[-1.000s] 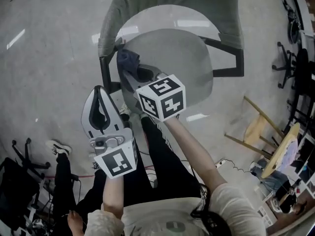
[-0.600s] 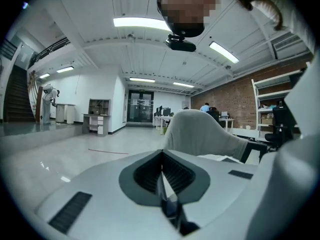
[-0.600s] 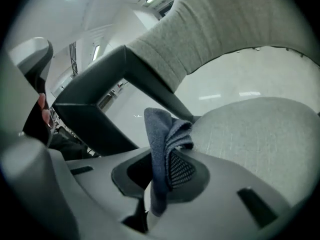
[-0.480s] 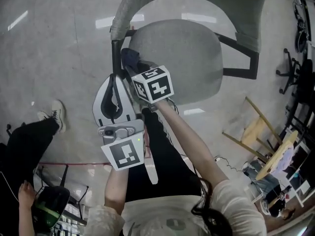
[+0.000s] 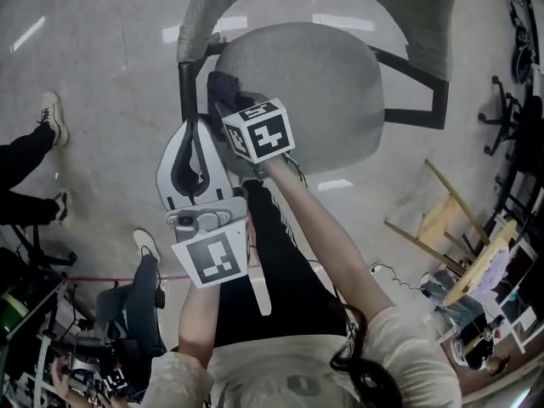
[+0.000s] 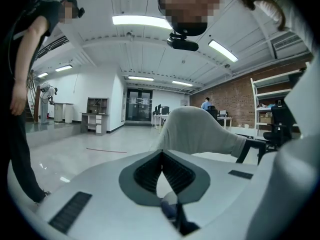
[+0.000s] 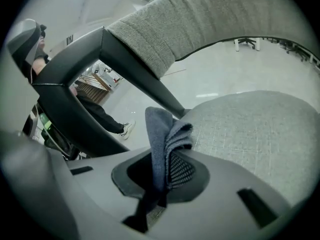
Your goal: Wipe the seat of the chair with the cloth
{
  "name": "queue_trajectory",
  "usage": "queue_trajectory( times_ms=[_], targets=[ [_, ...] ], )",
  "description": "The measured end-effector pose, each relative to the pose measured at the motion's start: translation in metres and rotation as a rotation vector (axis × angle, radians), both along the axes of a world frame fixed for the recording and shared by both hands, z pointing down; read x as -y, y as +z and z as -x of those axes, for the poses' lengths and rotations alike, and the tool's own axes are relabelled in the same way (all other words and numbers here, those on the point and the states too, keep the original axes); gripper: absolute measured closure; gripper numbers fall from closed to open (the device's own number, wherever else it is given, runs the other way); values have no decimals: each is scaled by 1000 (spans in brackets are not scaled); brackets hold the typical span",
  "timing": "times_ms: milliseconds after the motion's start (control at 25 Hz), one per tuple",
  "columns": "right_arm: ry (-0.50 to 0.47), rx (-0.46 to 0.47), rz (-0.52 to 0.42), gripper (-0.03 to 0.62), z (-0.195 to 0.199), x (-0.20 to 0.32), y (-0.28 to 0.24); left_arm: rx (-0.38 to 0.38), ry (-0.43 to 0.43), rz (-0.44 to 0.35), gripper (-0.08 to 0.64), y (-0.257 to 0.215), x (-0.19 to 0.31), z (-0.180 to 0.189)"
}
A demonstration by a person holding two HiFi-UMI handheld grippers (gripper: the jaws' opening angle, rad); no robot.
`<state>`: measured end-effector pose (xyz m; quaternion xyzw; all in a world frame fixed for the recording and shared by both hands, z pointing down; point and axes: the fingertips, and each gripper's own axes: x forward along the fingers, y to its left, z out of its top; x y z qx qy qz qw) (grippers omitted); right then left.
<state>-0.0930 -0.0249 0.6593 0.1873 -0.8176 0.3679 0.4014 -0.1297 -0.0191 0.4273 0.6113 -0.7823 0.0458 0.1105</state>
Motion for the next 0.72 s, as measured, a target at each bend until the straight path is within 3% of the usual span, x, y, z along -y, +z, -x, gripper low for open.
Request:
queue_trajectory(
  times_ms=[160, 360, 720],
  targets=[
    [5, -18, -20, 537, -34, -8, 0, 6, 16, -2, 545, 0, -9, -31],
    [39, -88, -80, 537, -64, 29, 2, 10, 52, -7, 545, 2, 17, -27],
    [111, -245, -175, 537, -171, 78, 4, 6, 117, -13, 545, 2, 38, -57]
  ],
)
